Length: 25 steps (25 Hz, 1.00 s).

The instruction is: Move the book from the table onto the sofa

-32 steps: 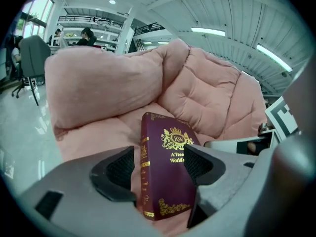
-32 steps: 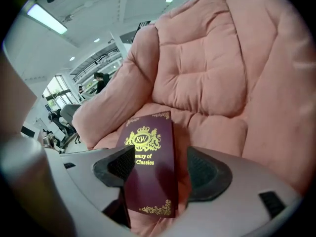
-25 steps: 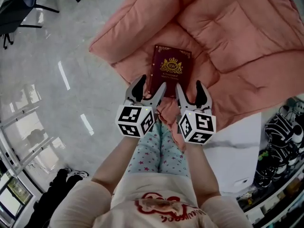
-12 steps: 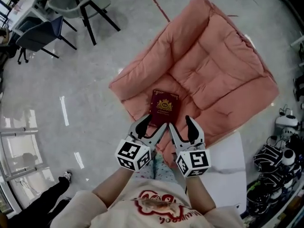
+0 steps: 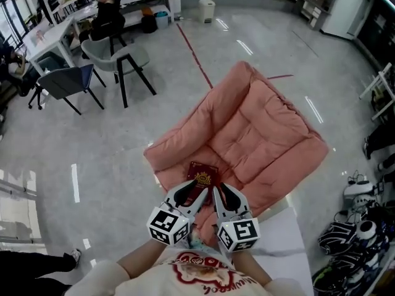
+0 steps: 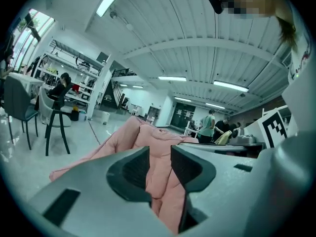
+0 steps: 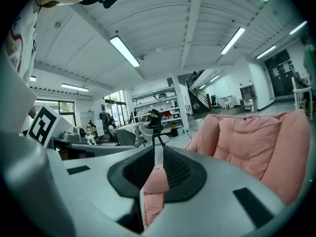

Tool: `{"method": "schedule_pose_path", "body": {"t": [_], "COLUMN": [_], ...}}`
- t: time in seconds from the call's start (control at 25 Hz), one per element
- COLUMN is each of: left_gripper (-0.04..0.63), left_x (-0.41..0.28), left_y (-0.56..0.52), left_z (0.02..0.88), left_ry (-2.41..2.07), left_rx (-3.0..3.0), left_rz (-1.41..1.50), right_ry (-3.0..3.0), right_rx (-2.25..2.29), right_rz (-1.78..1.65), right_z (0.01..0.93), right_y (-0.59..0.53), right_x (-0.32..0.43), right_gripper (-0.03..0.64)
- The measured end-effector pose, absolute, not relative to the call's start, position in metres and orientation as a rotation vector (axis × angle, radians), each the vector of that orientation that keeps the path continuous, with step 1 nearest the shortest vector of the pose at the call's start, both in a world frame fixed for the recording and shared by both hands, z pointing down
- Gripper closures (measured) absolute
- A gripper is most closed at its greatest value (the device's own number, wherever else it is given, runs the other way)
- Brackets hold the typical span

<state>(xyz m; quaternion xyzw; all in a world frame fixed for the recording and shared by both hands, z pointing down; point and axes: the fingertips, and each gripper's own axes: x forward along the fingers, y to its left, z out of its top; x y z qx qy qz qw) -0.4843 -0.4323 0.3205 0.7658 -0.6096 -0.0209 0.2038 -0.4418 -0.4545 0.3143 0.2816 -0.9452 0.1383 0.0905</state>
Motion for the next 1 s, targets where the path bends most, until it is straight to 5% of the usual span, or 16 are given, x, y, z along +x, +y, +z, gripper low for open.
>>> {"method": "schedule_pose_path", "body": {"t": [0.48,1.0], "left_gripper": [0.588,0.591], "left_x": [-0.462,-0.465], "left_y": [-0.407,-0.360], "left_z": [0.290,0.266], "left_ry": [-1.782,-1.854], "left_rx": [2.210,2.210], "left_rz": [-0.125,-0.208], "right_ry": [-2.984,-3.016], "right_rx": [0.714,0.593], "right_rz": [0.312,0.304], "right_z": [0.268,0.262], "right_y": [-0.430,-0.379], "right_x": [-0.426,-0.434], "right_gripper": [0.615,0.617]}}
